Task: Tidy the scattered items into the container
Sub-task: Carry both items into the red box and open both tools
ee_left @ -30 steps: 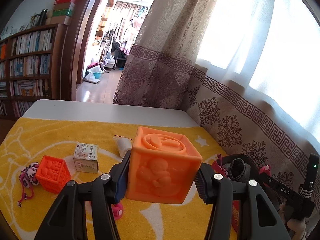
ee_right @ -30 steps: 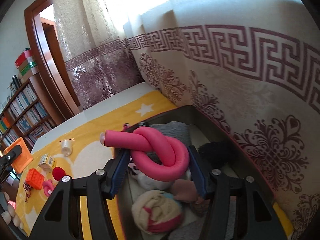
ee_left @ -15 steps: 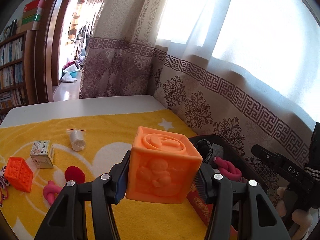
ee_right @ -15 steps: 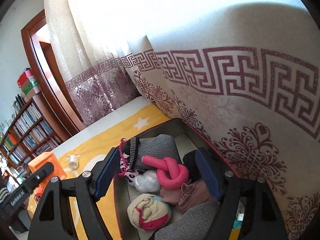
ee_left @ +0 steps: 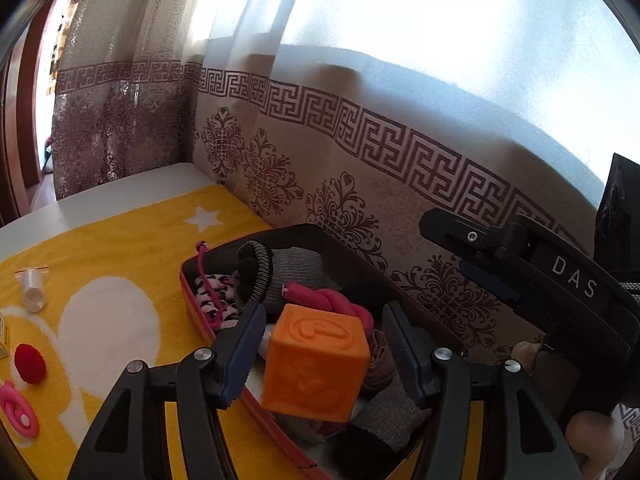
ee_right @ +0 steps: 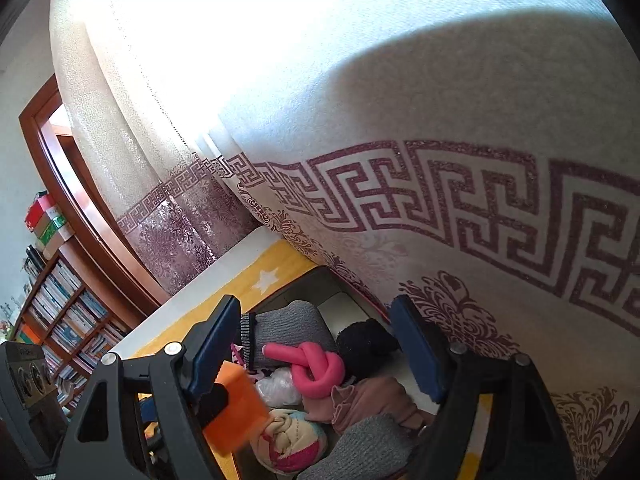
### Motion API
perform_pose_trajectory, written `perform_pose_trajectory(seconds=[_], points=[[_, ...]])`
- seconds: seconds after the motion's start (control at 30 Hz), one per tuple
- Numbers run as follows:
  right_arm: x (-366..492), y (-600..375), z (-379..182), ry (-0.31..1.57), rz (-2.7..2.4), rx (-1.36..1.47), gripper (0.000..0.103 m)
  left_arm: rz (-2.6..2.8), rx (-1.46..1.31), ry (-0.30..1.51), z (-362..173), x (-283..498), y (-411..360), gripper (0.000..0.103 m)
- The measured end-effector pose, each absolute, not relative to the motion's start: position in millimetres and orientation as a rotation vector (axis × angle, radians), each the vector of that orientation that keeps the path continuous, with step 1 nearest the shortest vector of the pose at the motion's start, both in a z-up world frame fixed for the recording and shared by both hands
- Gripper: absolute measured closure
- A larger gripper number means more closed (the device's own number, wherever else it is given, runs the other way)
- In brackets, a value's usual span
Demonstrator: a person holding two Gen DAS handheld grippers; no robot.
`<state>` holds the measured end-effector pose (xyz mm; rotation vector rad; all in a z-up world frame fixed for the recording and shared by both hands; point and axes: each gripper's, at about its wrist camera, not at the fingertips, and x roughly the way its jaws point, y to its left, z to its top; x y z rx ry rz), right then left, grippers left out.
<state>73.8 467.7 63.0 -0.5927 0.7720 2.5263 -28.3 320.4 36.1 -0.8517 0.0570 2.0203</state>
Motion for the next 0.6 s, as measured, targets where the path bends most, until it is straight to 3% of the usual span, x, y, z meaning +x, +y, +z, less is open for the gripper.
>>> perform_pose_trajectory(seconds=[0.6], points=[[58.1, 435.5, 56.6, 0.717, 2.610, -0.660, 0.022, 2.246, -0.884, -0.071, 41.0, -61.7, 224.2, 0.027]])
